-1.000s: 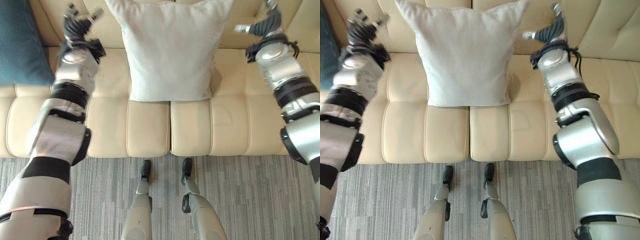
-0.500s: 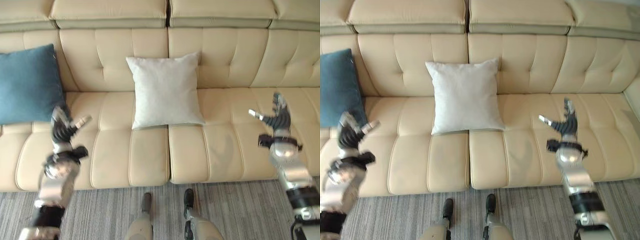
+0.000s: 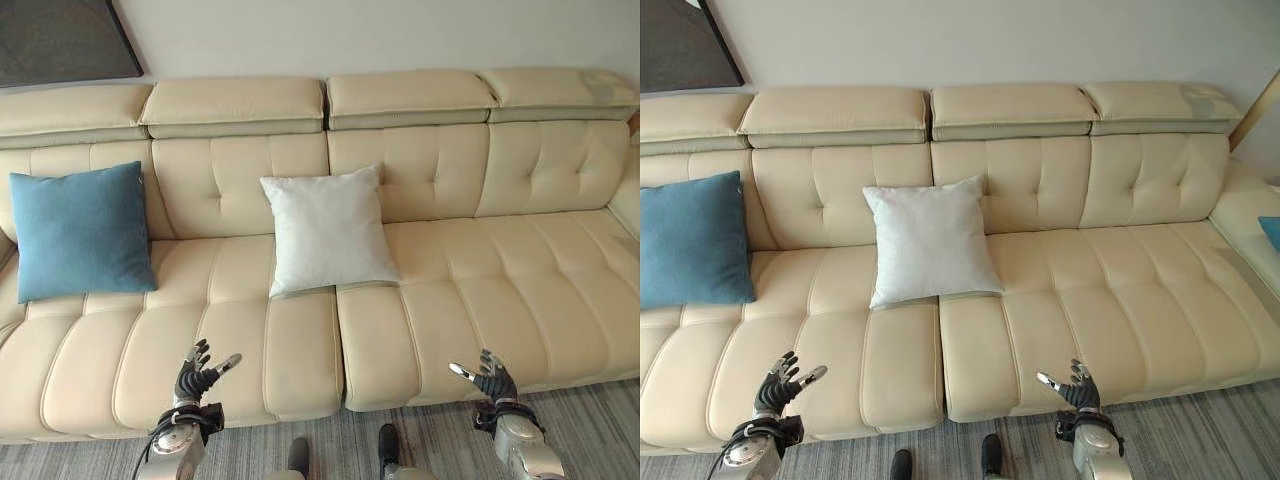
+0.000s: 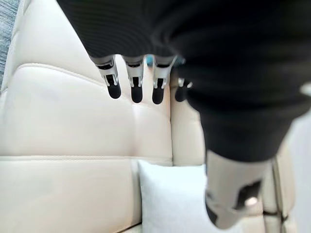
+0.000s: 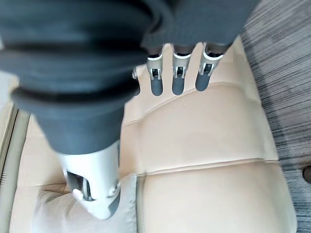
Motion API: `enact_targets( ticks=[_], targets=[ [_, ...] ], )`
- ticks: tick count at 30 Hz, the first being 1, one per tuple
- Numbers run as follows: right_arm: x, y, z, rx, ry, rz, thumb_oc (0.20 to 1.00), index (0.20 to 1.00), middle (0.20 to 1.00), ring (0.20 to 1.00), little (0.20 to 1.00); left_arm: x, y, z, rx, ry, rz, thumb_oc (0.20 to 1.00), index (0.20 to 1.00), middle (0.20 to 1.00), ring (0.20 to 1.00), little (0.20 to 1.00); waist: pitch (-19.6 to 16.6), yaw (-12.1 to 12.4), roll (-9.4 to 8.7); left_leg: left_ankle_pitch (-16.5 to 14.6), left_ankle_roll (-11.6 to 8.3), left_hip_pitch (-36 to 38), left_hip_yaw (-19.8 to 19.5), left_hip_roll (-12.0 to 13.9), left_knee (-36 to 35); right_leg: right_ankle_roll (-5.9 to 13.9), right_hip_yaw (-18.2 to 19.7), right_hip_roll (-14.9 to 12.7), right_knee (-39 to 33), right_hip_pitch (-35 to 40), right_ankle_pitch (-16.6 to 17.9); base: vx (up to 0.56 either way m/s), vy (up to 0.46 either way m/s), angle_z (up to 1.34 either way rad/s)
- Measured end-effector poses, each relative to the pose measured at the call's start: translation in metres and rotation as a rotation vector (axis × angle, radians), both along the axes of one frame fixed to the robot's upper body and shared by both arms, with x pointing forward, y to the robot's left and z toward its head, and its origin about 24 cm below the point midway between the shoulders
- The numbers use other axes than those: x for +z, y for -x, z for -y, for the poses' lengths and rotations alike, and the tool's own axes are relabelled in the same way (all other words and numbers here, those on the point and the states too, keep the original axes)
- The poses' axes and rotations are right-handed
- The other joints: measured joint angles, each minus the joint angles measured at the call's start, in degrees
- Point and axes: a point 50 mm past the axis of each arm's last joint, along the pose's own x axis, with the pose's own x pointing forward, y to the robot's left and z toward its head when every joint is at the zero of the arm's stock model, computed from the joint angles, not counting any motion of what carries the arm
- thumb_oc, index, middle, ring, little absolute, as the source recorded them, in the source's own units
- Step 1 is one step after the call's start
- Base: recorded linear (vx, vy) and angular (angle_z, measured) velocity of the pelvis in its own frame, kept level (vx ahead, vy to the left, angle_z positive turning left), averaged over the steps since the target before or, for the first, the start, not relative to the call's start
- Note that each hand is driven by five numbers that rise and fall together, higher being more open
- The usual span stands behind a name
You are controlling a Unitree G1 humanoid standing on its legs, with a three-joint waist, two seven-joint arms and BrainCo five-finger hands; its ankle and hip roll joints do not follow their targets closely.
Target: Pick up all the scattered cushions and arrange them neatly on the sofa.
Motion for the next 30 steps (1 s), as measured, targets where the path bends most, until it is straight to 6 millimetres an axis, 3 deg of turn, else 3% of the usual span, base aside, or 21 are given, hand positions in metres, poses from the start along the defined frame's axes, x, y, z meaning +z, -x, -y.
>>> enact_targets(
  ticks=[2,3,4,6,7,8,9,10,12,15,16,17,18,23,24,25,26,27,28,29,30],
  targets=[
    [0.001,-0.003,-0.001,0.004,-0.001,0.006,1.0,1.0,1.0,1.0,1.0,0.002,-0.001,-0.004,-0.027,-0.037,-0.007,1.0,1.0,1.0,1.0,1.0,0.09,-0.1,-0.52,0.19,0.28,-0.79,1.48,-0.39,0.51,2.12,0.04,-0.52,0.53,-1.68,-1.49,-0.24,0.014,-0.31],
    [0.004,-0.008,0.0,0.005,0.004,0.019,1.0,1.0,1.0,1.0,1.0,0.004,-0.003,-0.004,-0.042,-0.058,-0.006,1.0,1.0,1.0,1.0,1.0,1.05,0.1,1.29,1.84,2.65,-1.81,2.13,1.47,0.12,4.22,-0.98,0.11,2.35,-2.53,-3.01,-0.16,0.014,-0.22],
    [0.004,-0.01,0.0,0.006,0.004,0.021,1.0,1.0,1.0,1.0,1.0,0.003,-0.003,-0.004,-0.045,-0.063,-0.008,1.0,1.0,1.0,1.0,1.0,1.57,-0.06,2.55,2.25,3.11,-2.65,2.5,2.45,0.03,3.89,-1.69,0.74,7.45,-4.88,-3.82,-0.19,0.013,-0.13],
    [0.006,-0.012,0.001,0.007,0.008,0.026,1.0,1.0,1.0,1.0,1.0,0.008,-0.012,-0.002,-0.061,-0.067,0.014,1.0,1.0,1.0,1.0,1.0,2.38,-0.06,3.81,3.05,3.42,-3.63,2.56,4.52,0.55,3.08,-1.53,1.78,21.38,-8.26,-9.1,-0.13,-0.047,0.03],
    [0.006,-0.012,0.001,0.01,0.008,0.027,1.0,1.0,1.0,1.0,1.0,0.01,-0.015,-0.003,-0.071,-0.084,0.022,1.0,1.0,1.0,1.0,1.0,2.44,-0.03,3.82,3.58,3.89,-4.35,3.07,5.56,0.48,2.9,-1.19,1.2,31.08,-8.24,-15.22,-0.18,-0.103,0.06],
    [0.007,-0.013,0.001,0.012,0.01,0.034,1.0,1.0,1.0,1.0,1.0,0.01,-0.014,-0.005,-0.077,-0.102,0.016,1.0,1.0,1.0,1.0,1.0,2.43,0.12,3.71,4.33,3.18,-4.42,3.24,6.37,0.49,3.52,-0.89,0.83,33.21,-5.13,-18.15,-0.14,-0.086,-0.03],
    [0.009,-0.015,0.0,0.014,0.009,0.042,1.0,1.0,1.0,1.0,1.0,0.01,-0.012,-0.006,-0.074,-0.106,0.01,1.0,1.0,1.0,1.0,1.0,2.41,0.52,3.23,4.3,2.9,-4.36,3.2,6.36,0.5,3.68,-0.95,0.28,31.34,-3.02,-18.56,-0.17,-0.136,-0.27],
    [0.011,-0.017,-0.001,0.02,0.008,0.06,1.0,1.0,1.0,1.0,1.0,0.01,-0.01,-0.011,-0.075,-0.12,-0.001,1.0,1.0,1.0,1.0,1.0,2.09,1.13,0.79,4.52,1.95,-4.4,4.17,5.33,0.49,2.51,0.24,-0.41,23.21,1.68,-18.3,-0.25,-0.167,-0.39],
    [0.021,-0.026,0.007,0.03,0.044,0.088,1.0,1.0,1.0,1.0,1.0,-0.002,-0.006,-0.002,-0.056,-0.075,-0.034,1.0,1.0,1.0,1.0,1.0,3.07,1.78,3.71,5.87,0.63,-4.62,4.43,7.4,0.46,0.03,-0.13,1.86,15.61,4.34,-16.35,-0.26,-0.188,-0.44],
    [0.024,-0.023,0.017,0.048,0.088,0.079,1.0,1.0,1.0,1.0,1.0,-0.014,0.003,0.012,-0.044,-0.015,-0.061,1.0,1.0,1.0,1.0,1.0,2.64,2.42,5.87,5.18,0.17,-4.88,5.17,8.81,0.6,-0.86,0.89,3.7,13.04,4.16,-14.94,-0.25,-0.25,-0.35],
    [0.024,-0.02,0.016,0.077,0.101,0.066,1.0,1.0,1.0,1.0,1.0,-0.015,0.005,0.014,-0.042,-0.007,-0.064,1.0,1.0,1.0,1.0,1.0,2.19,2.58,6.75,5.75,-1.61,-5.79,5.69,10.06,2.23,-1.27,1.69,4.79,12.15,4.06,-14.44,-0.16,-0.163,-0.25],
    [0.024,-0.02,0.015,0.081,0.102,0.067,1.0,1.0,1.0,1.0,1.0,-0.015,0.004,0.014,-0.04,-0.007,-0.063,1.0,1.0,1.0,1.0,1.0,2.43,2.58,6.31,5.42,-1.68,-6.05,5.68,10.31,2.71,-1.69,1.82,4.86,11.38,4.26,-14.87,-0.28,-0.228,-0.17],
    [0.024,-0.019,0.016,0.08,0.105,0.067,1.0,1.0,1.0,1.0,1.0,-0.016,0.007,0.015,-0.042,-0.006,-0.072,1.0,1.0,1.0,1.0,1.0,2.33,2.61,6.8,6.49,-2.1,-7.05,5.15,10.7,3.6,-1.29,1.49,5.81,11.41,4.12,-13.71,-0.29,-0.197,0.18],
    [0.027,-0.023,0.01,0.113,0.109,0.083,1.0,1.0,1.0,1.0,1.0,-0.011,-0.004,0.015,-0.056,-0.012,-0.042,1.0,1.0,1.0,1.0,1.0,4.81,2.32,6.51,11.16,-6.02,-9.59,1.57,11.07,4.75,-2.2,-0.69,6.28,16.71,1.2,-15.96,-0.31,-0.126,0.23],
    [0.03,-0.026,0.008,0.121,0.107,0.098,1.0,1.0,1.0,1.0,1.0,-0.009,-0.006,0.015,-0.058,-0.015,-0.035,1.0,1.0,1.0,1.0,1.0,5.12,2.29,6.57,12.7,-7.35,-10.63,0.08,10.9,5.01,-2.72,-1.09,6.07,19.02,-0.27,-16.63,-0.19,-0.038,0.33],
    [0.032,-0.03,0.005,0.133,0.101,0.111,1.0,1.0,1.0,1.0,1.0,-0.007,-0.01,0.015,-0.064,-0.019,-0.024,1.0,1.0,1.0,1.0,1.0,5.72,1.98,6.01,16.65,-7.44,-11.97,-1.71,9.87,4.33,-5.33,-2.01,5.16,22.09,-2.86,-17.74,-0.23,-0.045,0.35],
    [0.036,-0.033,0.003,0.144,0.098,0.134,1.0,1.0,1.0,1.0,1.0,-0.005,-0.012,0.015,-0.072,-0.019,-0.014,1.0,1.0,1.0,1.0,1.0,6.15,1.58,4.98,17.28,-6.34,-12.98,-2.2,8.79,4.47,-6.24,-2.77,2.81,23.46,-4.78,-17.79,-0.13,-0.008,0.28],
    [0.037,-0.035,0.001,0.148,0.092,0.139,1.0,1.0,1.0,1.0,1.0,-0.006,-0.011,0.015,-0.074,-0.018,-0.021,1.0,1.0,1.0,1.0,1.0,6.57,1.5,4.08,13.28,-7.29,-13.6,-2.2,7.37,8.38,-6.13,-2.74,1.32,23.44,-5.13,-17.25,-0.09,-0.002,0.11],
    [0.038,-0.038,-0.001,0.157,0.086,0.148,1.0,1.0,1.0,1.0,1.0,-0.006,-0.011,0.015,-0.079,-0.018,-0.024,1.0,1.0,1.0,1.0,1.0,7.23,1.6,2.69,6.71,-5.48,-13.59,-1.8,4.98,13.28,-6.1,-2.13,-0.31,22.92,-5.13,-16.85,-0.05,0.031,-0.06],
    [0.04,-0.038,-0.002,0.168,0.083,0.153,1.0,1.0,1.0,1.0,1.0,-0.007,-0.008,0.015,-0.081,-0.012,-0.033,1.0,1.0,1.0,1.0,1.0,7.15,1.28,1.96,-2.23,-2.69,-9.56,-0.35,1.48,17.9,-3.51,-0.98,-1.9,19.3,-3.54,-14.58,-0.01,0.088,-0.12],
    [0.039,-0.036,0.001,0.167,0.087,0.148,1.0,1.0,1.0,1.0,1.0,-0.009,-0.006,0.015,-0.081,-0.007,-0.037,1.0,1.0,1.0,1.0,1.0,6.78,1.03,3.02,-4.64,-1.47,-5.4,0.74,1.29,16.7,-3.13,-1.16,-1.37,17.38,-2.23,-13.24,-0.01,0.117,0.09]
  ],
)
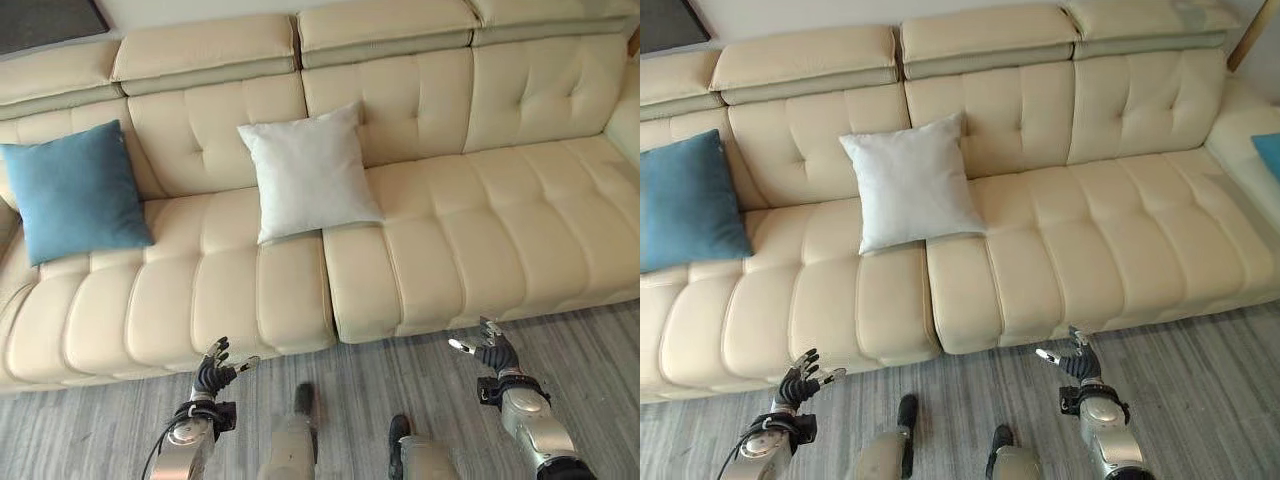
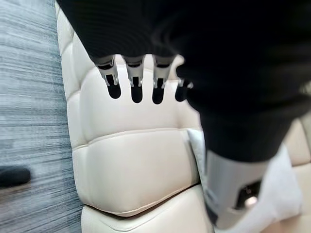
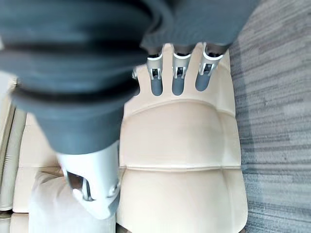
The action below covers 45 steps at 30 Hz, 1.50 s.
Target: Pick up all the scattered cushions and arrange them neatly on the sofa.
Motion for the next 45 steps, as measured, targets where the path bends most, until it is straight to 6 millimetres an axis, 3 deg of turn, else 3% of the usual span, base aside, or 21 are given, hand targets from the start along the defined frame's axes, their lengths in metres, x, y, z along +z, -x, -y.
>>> enact_targets(
  ticks=[1,2,6,10,18,21,22,23,24,27,28,29,30,31,36,38,39,40,42,44,45],
  targets=[
    [-0.001,0.003,0.002,-0.008,0.0,-0.005,1.0,1.0,1.0,1.0,1.0,0.003,-0.003,0.001,-0.008,0.001,0.018,1.0,1.0,1.0,1.0,1.0,-0.55,-1.41,1.62,-0.93,0.66,4.33,0.69,0.65,-7.46,0.64,-1.18,0.81,-1.25,1.2,1.03,0.01,0.117,0.29],
    [-0.003,0.005,0.001,-0.017,-0.007,-0.013,1.0,1.0,1.0,1.0,1.0,0.005,-0.005,0.001,-0.011,0.001,0.025,1.0,1.0,1.0,1.0,1.0,-0.43,-1.73,1.54,-0.01,1.61,5.56,0.6,0.52,-10.22,1.87,-1.8,0.8,-1.83,1.86,1.13,0.01,0.056,0.38],
    [-0.008,0.007,-0.008,-0.009,-0.043,-0.021,1.0,1.0,1.0,1.0,1.0,0.012,-0.011,0.002,-0.033,-0.006,0.055,1.0,1.0,1.0,1.0,1.0,-1.17,-2.45,-0.73,3.64,2.72,7.3,0.32,-0.35,-16.35,3.8,-2.25,0.75,-9.46,4.58,6.08,-0.02,0.113,0.06],
    [-0.012,0.011,-0.01,-0.009,-0.052,-0.033,1.0,1.0,1.0,1.0,1.0,0.008,-0.002,0.0,-0.032,-0.006,0.023,1.0,1.0,1.0,1.0,1.0,-1.8,-2.66,-0.85,3.79,2.8,9.25,1.04,-1.02,-16.35,3.43,-1.65,0.61,-16.29,9.02,10.36,-0.02,0.101,-0.08],
    [-0.017,0.019,-0.009,-0.015,-0.061,-0.059,1.0,1.0,1.0,1.0,1.0,0.005,0.0,0.005,-0.107,-0.029,-0.007,1.0,1.0,1.0,1.0,1.0,-2.44,-4.08,-1.17,3.15,2.75,10.7,5.3,-0.92,-16.74,3.84,2.48,1.23,-17.02,8.54,11.99,-0.07,0.105,-0.33],
    [-0.019,0.023,-0.013,-0.039,-0.089,-0.057,1.0,1.0,1.0,1.0,1.0,0.007,-0.003,0.003,-0.124,-0.043,-0.011,1.0,1.0,1.0,1.0,1.0,-2.61,-6.22,-2.67,2.03,2.89,10.74,9.43,-1.48,-16.33,4.68,7.58,1.51,-14.99,4.54,12.59,-0.09,0.093,-0.9],
    [-0.017,0.019,-0.016,-0.059,-0.11,-0.033,1.0,1.0,1.0,1.0,1.0,0.012,-0.009,0.002,-0.129,-0.053,0.009,1.0,1.0,1.0,1.0,1.0,-2.36,-6.62,-3.16,1.94,3.33,11.08,13.83,-1.57,-16.31,6.0,8.03,0.93,-13.5,1.62,10.87,-0.06,0.008,-1.28],
    [-0.017,0.019,-0.017,-0.06,-0.11,-0.034,1.0,1.0,1.0,1.0,1.0,0.013,-0.011,0.003,-0.13,-0.053,0.014,1.0,1.0,1.0,1.0,1.0,-2.33,-6.83,-3.31,1.79,3.44,11.32,15.63,-1.21,-16.31,6.33,6.52,0.51,-13.79,0.9,9.97,-0.05,0.001,-1.84],
    [-0.017,0.018,-0.018,-0.06,-0.114,-0.031,1.0,1.0,1.0,1.0,1.0,0.015,-0.014,0.002,-0.133,-0.062,0.023,1.0,1.0,1.0,1.0,1.0,-1.72,-6.38,-1.56,2.15,4.57,11.54,21.2,0.83,-16.59,5.43,-0.55,-0.32,-12.58,-0.46,8.07,-0.01,-0.013,-1.61],
    [-0.019,0.024,-0.014,-0.065,-0.089,-0.047,1.0,1.0,1.0,1.0,1.0,0.018,-0.016,0.001,-0.143,-0.087,0.032,1.0,1.0,1.0,1.0,1.0,-1.37,-6.82,-0.83,1.01,2.95,12.69,26.95,2.91,-16.58,4.5,-15.1,-3.0,-4.91,-2.42,6.23,0.07,-0.032,-1.56],
    [-0.018,0.023,-0.015,-0.065,-0.089,-0.043,1.0,1.0,1.0,1.0,1.0,0.016,-0.009,-0.003,-0.132,-0.094,0.017,1.0,1.0,1.0,1.0,1.0,-1.82,-4.96,-1.53,0.89,2.54,14.55,33.46,3.84,-16.19,1.31,-26.46,-4.93,-1.15,-2.53,2.65,0.06,-0.091,-1.79],
    [-0.016,0.022,-0.014,-0.063,-0.081,-0.035,1.0,1.0,1.0,1.0,1.0,0.012,-0.004,-0.004,-0.127,-0.092,-0.003,1.0,1.0,1.0,1.0,1.0,-1.89,-4.21,-1.32,0.12,1.8,14.71,34.77,4.27,-15.99,-0.01,-29.39,-5.65,-0.68,-2.14,2.62,0.13,-0.158,-1.97],
    [-0.014,0.021,-0.01,-0.071,-0.062,-0.029,1.0,1.0,1.0,1.0,1.0,0.01,-0.002,-0.002,-0.134,-0.086,-0.015,1.0,1.0,1.0,1.0,1.0,-2.27,-5.17,-1.56,-0.9,0.33,14.98,34.21,4.52,-15.64,1.16,-33.16,-6.38,-0.93,-1.79,6.01,0.16,-0.187,-0.94],
    [-0.015,0.025,-0.006,-0.079,-0.047,-0.04,1.0,1.0,1.0,1.0,1.0,0.01,-0.005,0.002,-0.142,-0.077,-0.009,1.0,1.0,1.0,1.0,1.0,-2.05,-6.32,-1.03,-1.02,0.05,14.73,32.14,4.72,-15.36,0.13,-33.25,-5.73,-0.91,-1.79,6.9,0.18,-0.185,-0.45],
    [-0.012,0.039,0.019,-0.1,0.027,-0.066,1.0,1.0,1.0,1.0,1.0,0.019,-0.028,0.014,-0.155,-0.043,0.059,1.0,1.0,1.0,1.0,1.0,-1.09,-9.07,3.24,-2.26,-1.91,14.58,28.69,8.89,-9.56,-2.29,-30.32,-1.49,2.99,-2.45,1.73,0.24,-0.202,-0.37],
    [-0.01,0.034,0.013,-0.077,0.018,-0.049,1.0,1.0,1.0,1.0,1.0,0.02,-0.028,0.012,-0.151,-0.051,0.063,1.0,1.0,1.0,1.0,1.0,-0.66,-7.71,1.49,-3.02,-2.0,11.69,27.04,12.21,5.61,-4.03,-23.63,0.87,1.6,-1.51,0.49,0.26,-0.148,-1.19],
    [-0.004,0.028,0.012,-0.068,0.021,-0.021,1.0,1.0,1.0,1.0,1.0,0.018,-0.025,0.013,-0.151,-0.047,0.054,1.0,1.0,1.0,1.0,1.0,-0.71,-7.12,1.61,-4.14,-2.76,10.42,24.07,12.5,9.67,-4.48,-22.11,1.87,0.53,-1.07,0.44,0.25,-0.063,-1.56],
    [0.002,0.022,0.012,-0.062,0.026,0.005,1.0,1.0,1.0,1.0,1.0,0.015,-0.022,0.016,-0.149,-0.036,0.049,1.0,1.0,1.0,1.0,1.0,-0.47,-7.04,1.6,-5.48,-4.16,8.0,19.55,11.75,13.8,-3.69,-20.61,3.03,-0.84,-0.28,2.05,0.17,0.0,-1.15],
    [0.005,0.021,0.013,-0.05,0.036,0.016,1.0,1.0,1.0,1.0,1.0,0.015,-0.022,0.018,-0.152,-0.03,0.051,1.0,1.0,1.0,1.0,1.0,-0.35,-6.81,1.4,-6.08,-4.08,6.03,13.91,9.11,13.67,-4.53,-18.35,4.03,-1.72,0.58,2.19,0.13,0.017,-0.86],
    [0.008,0.017,0.011,-0.025,0.043,0.027,1.0,1.0,1.0,1.0,1.0,0.017,-0.023,0.02,-0.142,-0.025,0.07,1.0,1.0,1.0,1.0,1.0,-0.17,-5.28,0.65,-7.3,-2.94,1.47,6.96,4.18,7.65,-6.01,-13.15,5.73,-4.11,1.45,2.64,0.3,0.021,-1.0],
    [0.008,0.016,0.009,-0.014,0.046,0.025,1.0,1.0,1.0,1.0,1.0,0.017,-0.023,0.02,-0.141,-0.023,0.07,1.0,1.0,1.0,1.0,1.0,0.11,-4.33,-0.06,-6.97,-2.76,0.98,2.81,2.15,2.87,-5.72,-11.11,6.17,-5.35,1.89,4.24,0.29,0.022,-1.05]
  ],
)
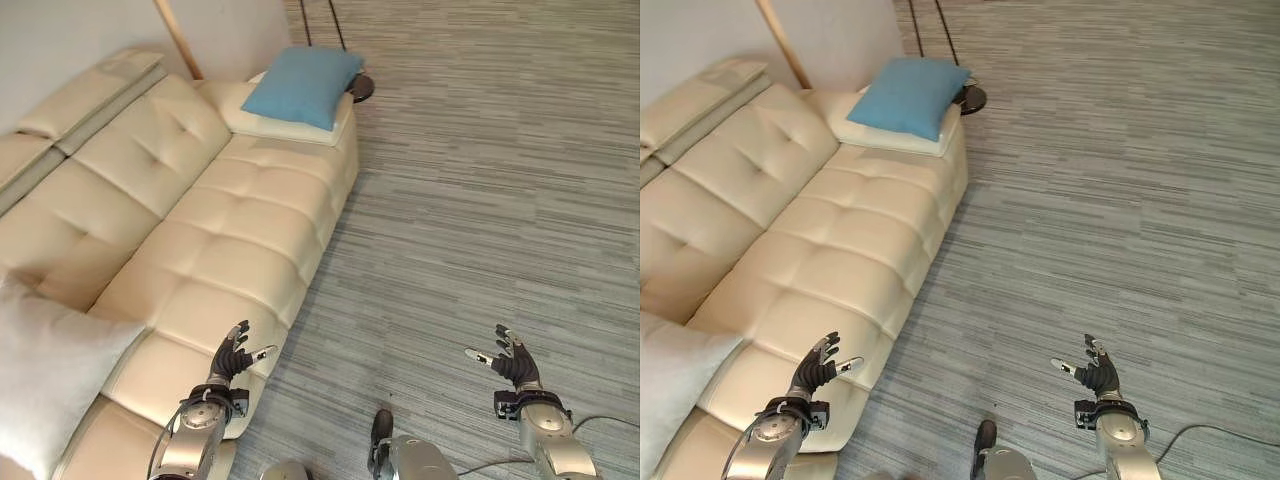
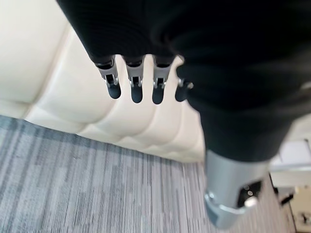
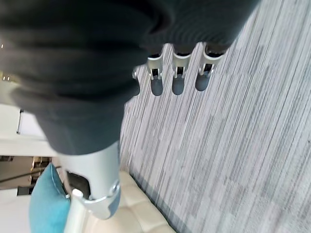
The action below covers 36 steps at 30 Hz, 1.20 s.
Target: Pick up all the scattered cushions and arrange them neatly on the sofa.
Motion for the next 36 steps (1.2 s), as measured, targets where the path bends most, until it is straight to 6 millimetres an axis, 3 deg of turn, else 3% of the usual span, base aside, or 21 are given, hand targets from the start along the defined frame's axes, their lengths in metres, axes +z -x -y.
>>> enact_targets(
  ticks=[3,4,6,9,10,12,15,16,18,19,20,21,22,23,25,27,29,31,32,34,36],
  targets=[
    [-0.003,0.0,-0.004,0.033,0.007,-0.02,1.0,1.0,1.0,1.0,1.0,-0.005,0.005,0.0,0.008,0.003,-0.023,1.0,1.0,1.0,1.0,1.0,0.44,2.08,0.5,4.35,-0.28,-2.97,-7.69,-1.55,-10.24,-0.94,3.16,2.95,-4.57,3.33,0.88,0.3,0.014,-0.89],
    [-0.003,-0.001,-0.006,0.04,0.007,-0.02,1.0,1.0,1.0,1.0,1.0,-0.005,0.006,-0.001,0.009,0.003,-0.026,1.0,1.0,1.0,1.0,1.0,0.55,2.3,0.74,5.71,-0.23,-4.2,-8.65,-1.85,-10.99,-0.39,3.06,3.31,-5.08,3.88,1.61,0.19,-0.004,-0.52],
    [-0.005,0.0,-0.008,0.062,0.012,-0.032,1.0,1.0,1.0,1.0,1.0,-0.007,0.005,-0.001,0.009,0.002,-0.032,1.0,1.0,1.0,1.0,1.0,0.64,3.4,1.31,7.94,-0.48,-6.13,-11.16,-2.56,-16.02,-1.51,4.73,4.61,-6.5,4.8,1.24,0.22,0.036,-0.41],
    [-0.004,-0.004,-0.01,0.073,0.008,-0.025,1.0,1.0,1.0,1.0,1.0,-0.005,0.002,-0.002,0.016,-0.002,-0.021,1.0,1.0,1.0,1.0,1.0,1.72,4.86,2.22,10.0,-0.68,-8.64,-10.99,-3.69,-16.57,-2.69,7.79,6.04,-8.48,7.5,1.29,0.38,0.128,-0.53],
    [0.001,-0.01,-0.012,0.085,0.01,-0.005,1.0,1.0,1.0,1.0,1.0,-0.005,0.004,-0.002,0.02,-0.004,-0.024,1.0,1.0,1.0,1.0,1.0,2.25,6.76,2.47,10.14,-0.53,-8.67,-12.71,-4.59,-16.86,-2.52,10.98,6.39,-8.37,7.98,1.25,0.4,0.198,-1.01],
    [0.004,-0.017,-0.015,0.11,0.011,0.01,1.0,1.0,1.0,1.0,1.0,-0.008,0.009,-0.005,0.031,-0.005,-0.039,1.0,1.0,1.0,1.0,1.0,2.26,7.44,3.1,11.33,1.28,-7.94,-13.49,-4.67,-16.56,-1.17,14.51,6.81,-9.69,10.12,0.6,0.38,0.184,-1.02],
    [0.004,-0.014,-0.013,0.119,0.027,-0.001,1.0,1.0,1.0,1.0,1.0,-0.005,0.007,-0.003,0.022,-0.004,-0.022,1.0,1.0,1.0,1.0,1.0,1.74,6.94,4.08,11.77,1.85,-7.99,-13.31,-4.47,-14.66,0.38,15.91,6.59,-8.95,11.67,-1.06,0.41,0.189,-0.47],
    [0.0,-0.011,-0.014,0.12,0.026,-0.017,1.0,1.0,1.0,1.0,1.0,-0.004,0.005,-0.004,0.021,-0.007,-0.021,1.0,1.0,1.0,1.0,1.0,1.83,6.89,3.91,12.65,3.39,-7.0,-11.46,-4.74,-13.46,1.07,16.73,5.7,-5.87,11.34,-4.17,0.17,0.08,-0.45],
    [-0.006,-0.004,-0.022,0.155,0.011,-0.041,1.0,1.0,1.0,1.0,1.0,-0.001,0.005,-0.01,0.012,-0.032,-0.013,1.0,1.0,1.0,1.0,1.0,1.67,7.35,1.16,15.99,7.11,-4.87,-6.55,-6.48,-12.79,5.67,18.03,2.39,5.85,8.07,-10.98,0.24,0.142,-0.54],
    [-0.008,-0.003,-0.023,0.161,0.005,-0.048,1.0,1.0,1.0,1.0,1.0,0.002,0.002,-0.012,0.007,-0.043,-0.004,1.0,1.0,1.0,1.0,1.0,1.67,6.96,0.11,13.74,8.49,-4.16,-6.33,-7.59,-13.04,7.13,18.24,1.4,12.6,5.18,-12.18,0.32,0.198,-0.24],
    [-0.007,-0.004,-0.025,0.168,-0.001,-0.043,1.0,1.0,1.0,1.0,1.0,0.005,-0.001,-0.015,0.003,-0.058,0.0,1.0,1.0,1.0,1.0,1.0,1.95,5.95,0.04,13.05,9.47,-3.2,-5.72,-8.1,-13.41,9.28,17.28,0.37,24.95,-0.75,-12.77,0.23,0.143,-0.12],
    [-0.006,-0.006,-0.025,0.173,-0.001,-0.039,1.0,1.0,1.0,1.0,1.0,0.006,-0.002,-0.017,0.002,-0.065,0.004,1.0,1.0,1.0,1.0,1.0,1.95,6.16,0.0,14.88,9.33,-2.49,-4.82,-8.49,-13.78,10.61,16.18,-0.97,29.59,-3.01,-13.02,0.24,0.145,-0.13],
    [-0.009,0.0,-0.024,0.17,0.001,-0.054,1.0,1.0,1.0,1.0,1.0,0.008,-0.002,-0.017,-0.001,-0.068,0.011,1.0,1.0,1.0,1.0,1.0,2.09,5.6,-0.17,12.37,10.52,-0.54,-4.44,-9.03,-13.87,11.43,15.37,-2.9,32.85,-5.33,-13.53,0.25,0.102,-0.24],
    [-0.008,-0.002,-0.027,0.172,-0.004,-0.047,1.0,1.0,1.0,1.0,1.0,0.011,-0.004,-0.017,-0.006,-0.073,0.021,1.0,1.0,1.0,1.0,1.0,2.26,5.77,-0.13,12.1,10.4,0.82,-3.91,-9.27,-14.06,11.22,14.33,-4.5,33.55,-6.81,-13.74,0.19,0.064,-0.3],
    [-0.009,-0.003,-0.03,0.173,-0.013,-0.043,1.0,1.0,1.0,1.0,1.0,0.014,-0.006,-0.017,-0.014,-0.076,0.035,1.0,1.0,1.0,1.0,1.0,2.41,5.35,-0.08,12.27,10.84,2.29,-3.53,-9.6,-13.93,11.25,11.65,-6.19,26.96,-7.62,-13.32,0.26,0.009,-0.01],
    [-0.009,-0.003,-0.031,0.172,-0.017,-0.043,1.0,1.0,1.0,1.0,1.0,0.017,-0.011,-0.016,-0.016,-0.075,0.054,1.0,1.0,1.0,1.0,1.0,2.61,4.72,-0.23,9.24,9.89,3.7,-3.83,-9.39,-14.55,11.13,9.84,-6.25,22.89,-9.14,-13.15,0.35,-0.055,-0.03],
    [-0.005,-0.009,-0.031,0.172,-0.015,-0.02,1.0,1.0,1.0,1.0,1.0,0.017,-0.013,-0.017,-0.014,-0.079,0.052,1.0,1.0,1.0,1.0,1.0,2.95,4.49,-0.62,7.64,9.71,4.81,-2.95,-9.57,-15.21,11.33,8.65,-5.39,13.08,-12.53,-8.42,0.48,-0.148,-0.22],
    [-0.005,-0.009,-0.028,0.149,-0.015,-0.02,1.0,1.0,1.0,1.0,1.0,0.016,-0.018,-0.016,-0.009,-0.073,0.046,1.0,1.0,1.0,1.0,1.0,3.14,3.3,-0.6,7.56,10.24,5.95,-3.4,-9.85,-15.28,12.42,6.22,-4.93,0.6,-13.01,-1.13,0.39,-0.144,0.15],
    [-0.009,-0.003,-0.026,0.126,-0.015,-0.035,1.0,1.0,1.0,1.0,1.0,0.016,-0.019,-0.013,-0.01,-0.065,0.052,1.0,1.0,1.0,1.0,1.0,3.27,2.54,-0.96,5.49,9.27,7.95,-4.48,-10.27,-15.49,12.14,5.75,-5.01,-3.33,-13.18,2.3,0.42,-0.17,0.35],
    [-0.011,0.001,-0.025,0.113,-0.019,-0.044,1.0,1.0,1.0,1.0,1.0,0.016,-0.019,-0.012,-0.013,-0.063,0.051,1.0,1.0,1.0,1.0,1.0,3.16,2.2,-1.55,5.02,9.74,10.17,-5.0,-10.68,-15.9,11.32,5.41,-5.07,-5.77,-11.87,4.53,0.34,-0.12,0.34],
    [-0.018,0.012,-0.024,0.101,-0.026,-0.076,1.0,1.0,1.0,1.0,1.0,0.015,-0.013,-0.011,-0.016,-0.06,0.053,1.0,1.0,1.0,1.0,1.0,1.9,1.32,-3.44,2.55,8.68,13.68,-7.09,-11.8,-16.04,8.45,4.74,-6.04,-6.06,-9.04,9.74,0.42,-0.167,0.44]
  ],
)
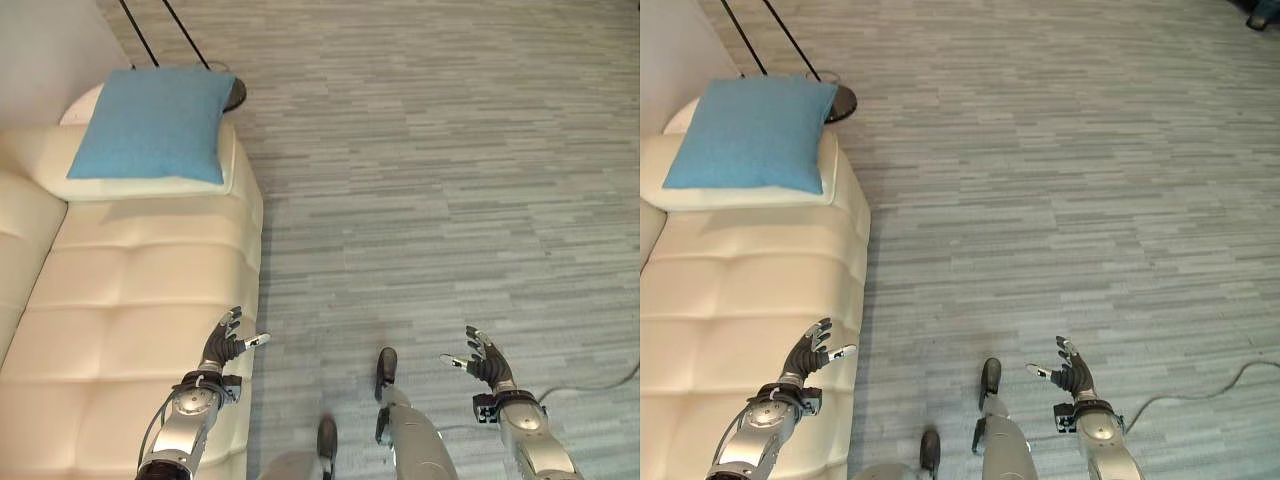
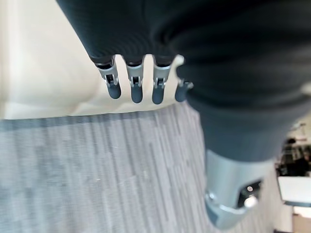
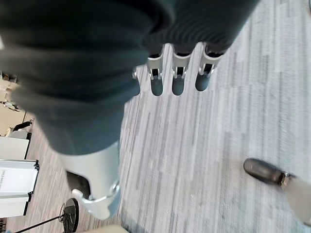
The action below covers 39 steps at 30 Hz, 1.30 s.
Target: Pick up all the scattered cushions and arrange them neatly on the sofa.
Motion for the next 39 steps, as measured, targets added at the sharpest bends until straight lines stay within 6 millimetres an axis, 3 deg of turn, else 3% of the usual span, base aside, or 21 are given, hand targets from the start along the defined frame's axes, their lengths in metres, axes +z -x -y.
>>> enact_targets(
  ticks=[1,2,4,6,8,9,11,13,16,19,22,25,26,27,29,30,31,32,33,36,39],
  targets=[
    [0.0,0.0,0.001,-0.003,0.001,-0.001,1.0,1.0,1.0,1.0,1.0,0.001,0.001,0.001,-0.005,0.003,0.004,1.0,1.0,1.0,1.0,1.0,-0.15,0.05,0.0,-0.65,-0.53,0.18,-0.01,0.35,0.29,-0.86,-0.32,0.17,0.08,0.09,2.48,0.51,-0.236,0.17],
    [0.0,-0.002,0.003,-0.006,0.001,-0.003,1.0,1.0,1.0,1.0,1.0,-0.002,0.002,0.005,-0.004,0.019,0.0,1.0,1.0,1.0,1.0,1.0,-0.05,0.24,1.5,-2.98,-2.27,-0.53,-0.14,2.28,3.73,-2.02,-0.74,2.3,0.15,1.05,2.76,0.3,-0.16,0.1],
    [0.0,-0.003,-0.001,0.01,-0.01,0.0,1.0,1.0,1.0,1.0,1.0,-0.004,0.004,0.007,-0.009,0.021,-0.01,1.0,1.0,1.0,1.0,1.0,-0.22,0.26,1.35,-5.04,-3.85,-3.08,0.21,3.47,12.53,-3.38,-0.52,3.67,-0.4,3.18,2.58,0.24,-0.153,0.03],
    [0.008,-0.009,0.001,0.011,-0.005,0.034,1.0,1.0,1.0,1.0,1.0,-0.007,0.008,0.008,-0.009,0.028,-0.023,1.0,1.0,1.0,1.0,1.0,-0.5,0.85,1.64,-6.2,-4.74,-7.05,0.12,4.73,24.95,-8.67,-0.36,5.35,-0.54,6.51,0.92,0.17,-0.102,-0.05],
    [0.016,-0.017,0.006,0.013,0.017,0.063,1.0,1.0,1.0,1.0,1.0,-0.005,0.005,0.009,-0.018,0.03,-0.012,1.0,1.0,1.0,1.0,1.0,-0.86,1.02,2.08,-7.6,-4.74,-13.37,0.88,6.18,33.29,-9.93,-0.58,6.68,-1.43,7.9,-0.47,0.28,-0.04,-0.07],
    [0.019,-0.021,0.007,0.017,0.024,0.077,1.0,1.0,1.0,1.0,1.0,-0.002,0.002,0.011,-0.025,0.032,-0.002,1.0,1.0,1.0,1.0,1.0,-0.8,1.56,2.32,-7.9,-5.0,-16.79,1.36,7.03,31.61,-9.95,-0.04,7.42,-1.55,8.74,-2.32,0.41,-0.006,-0.13],
    [0.018,-0.021,0.008,0.018,0.027,0.07,1.0,1.0,1.0,1.0,1.0,-0.003,0.0,0.015,-0.028,0.043,0.001,1.0,1.0,1.0,1.0,1.0,-0.36,1.95,1.68,-7.25,-4.72,-18.72,2.29,7.32,21.61,-9.08,0.19,7.93,-3.18,11.71,-2.62,0.26,0.045,-0.13],
    [0.016,-0.019,0.009,0.016,0.03,0.06,1.0,1.0,1.0,1.0,1.0,-0.004,0.001,0.016,-0.034,0.041,-0.005,1.0,1.0,1.0,1.0,1.0,-0.27,1.95,1.66,-4.72,-4.95,-19.34,2.89,7.76,16.42,-9.75,-0.42,8.48,-3.27,12.96,-1.99,0.26,0.053,-0.23],
    [0.013,-0.017,0.01,0.006,0.037,0.044,1.0,1.0,1.0,1.0,1.0,-0.005,0.001,0.017,-0.037,0.041,-0.012,1.0,1.0,1.0,1.0,1.0,-0.46,2.24,2.19,3.39,-6.47,-20.97,3.51,9.4,4.75,-8.79,-0.01,10.32,-5.63,16.45,-4.91,0.31,0.084,-0.18],
    [0.004,-0.011,0.013,-0.021,0.041,0.004,1.0,1.0,1.0,1.0,1.0,-0.004,-0.002,0.017,-0.038,0.04,-0.006,1.0,1.0,1.0,1.0,1.0,-0.14,3.09,2.91,6.85,-6.71,-22.32,5.4,12.21,-3.24,-9.24,0.36,12.06,-5.6,18.32,-7.23,0.42,0.18,-0.01],
    [0.003,-0.009,0.016,-0.024,0.05,-0.008,1.0,1.0,1.0,1.0,1.0,-0.01,0.009,0.014,-0.02,0.04,-0.037,1.0,1.0,1.0,1.0,1.0,0.2,5.01,3.88,8.67,-5.88,-22.84,7.72,13.98,-1.81,-8.82,2.16,12.57,-5.55,22.43,-8.17,0.37,0.187,-0.39],
    [0.0,0.0,0.017,-0.017,0.064,-0.029,1.0,1.0,1.0,1.0,1.0,-0.019,0.023,0.012,-0.006,0.047,-0.08,1.0,1.0,1.0,1.0,1.0,-1.52,5.04,5.39,10.56,-3.24,-20.6,7.94,12.32,2.89,-6.46,3.16,11.18,-2.34,24.68,-13.86,0.42,0.248,-0.22],
    [-0.001,0.003,0.015,0.002,0.054,-0.034,1.0,1.0,1.0,1.0,1.0,-0.019,0.026,0.012,-0.006,0.048,-0.084,1.0,1.0,1.0,1.0,1.0,-1.62,5.0,5.24,14.54,-1.5,-19.67,9.88,12.05,2.79,-3.96,3.66,9.94,2.64,23.69,-17.43,0.29,0.209,0.02],
    [-0.003,0.003,0.01,0.005,0.038,-0.039,1.0,1.0,1.0,1.0,1.0,-0.017,0.023,0.01,-0.004,0.041,-0.074,1.0,1.0,1.0,1.0,1.0,-1.65,4.89,3.5,12.72,0.08,-18.56,10.08,9.89,2.6,-2.82,3.72,7.68,7.12,22.22,-19.08,0.36,0.274,0.08],
    [-0.006,0.003,0.006,0.011,0.029,-0.053,1.0,1.0,1.0,1.0,1.0,-0.016,0.021,0.007,0.006,0.041,-0.069,1.0,1.0,1.0,1.0,1.0,-1.53,4.78,3.2,11.31,1.6,-15.45,10.57,8.64,1.23,-1.11,3.01,5.0,23.63,16.41,-20.29,0.26,0.198,0.05],
    [-0.006,0.002,0.006,0.013,0.029,-0.052,1.0,1.0,1.0,1.0,1.0,-0.015,0.021,0.007,0.007,0.04,-0.068,1.0,1.0,1.0,1.0,1.0,-1.56,4.77,3.15,11.31,1.6,-15.21,10.61,8.55,1.13,-0.93,2.94,4.78,24.91,15.92,-20.19,0.28,0.179,0.22],
    [-0.003,0.003,0.004,0.02,0.024,-0.041,1.0,1.0,1.0,1.0,1.0,-0.013,0.021,0.002,0.01,0.026,-0.066,1.0,1.0,1.0,1.0,1.0,-1.79,4.49,2.4,9.95,2.66,-11.62,10.3,6.17,0.95,2.55,2.78,0.14,40.21,10.36,-19.97,0.32,0.157,0.3],
    [-0.005,0.005,0.003,0.02,0.022,-0.047,1.0,1.0,1.0,1.0,1.0,-0.012,0.021,0.0,0.008,0.018,-0.063,1.0,1.0,1.0,1.0,1.0,-1.99,4.15,2.08,9.58,2.85,-10.93,10.1,5.58,0.84,2.91,2.91,-1.17,41.87,9.35,-20.0,0.29,0.108,0.36],
    [-0.003,0.003,0.001,0.024,0.016,-0.035,1.0,1.0,1.0,1.0,1.0,-0.009,0.019,-0.002,0.009,0.01,-0.054,1.0,1.0,1.0,1.0,1.0,-1.91,4.2,2.09,7.01,4.94,-9.89,8.68,4.88,0.78,2.87,3.42,-2.03,44.55,6.01,-20.2,0.3,0.053,0.36],
    [0.0,-0.002,-0.003,0.034,0.007,-0.019,1.0,1.0,1.0,1.0,1.0,-0.004,0.016,-0.005,0.007,-0.002,-0.033,1.0,1.0,1.0,1.0,1.0,-1.29,3.72,3.04,7.35,3.4,-7.48,6.59,4.99,-0.16,3.04,2.47,-2.34,37.66,2.61,-21.34,0.3,-0.043,0.41],
    [0.001,-0.004,-0.002,0.03,0.009,-0.012,1.0,1.0,1.0,1.0,1.0,-0.004,0.014,-0.004,0.009,0.002,-0.029,1.0,1.0,1.0,1.0,1.0,-0.95,3.34,2.98,5.22,1.49,-6.24,3.03,4.51,0.04,3.95,4.35,0.18,19.67,1.33,-18.88,0.31,-0.148,0.45]
  ],
)
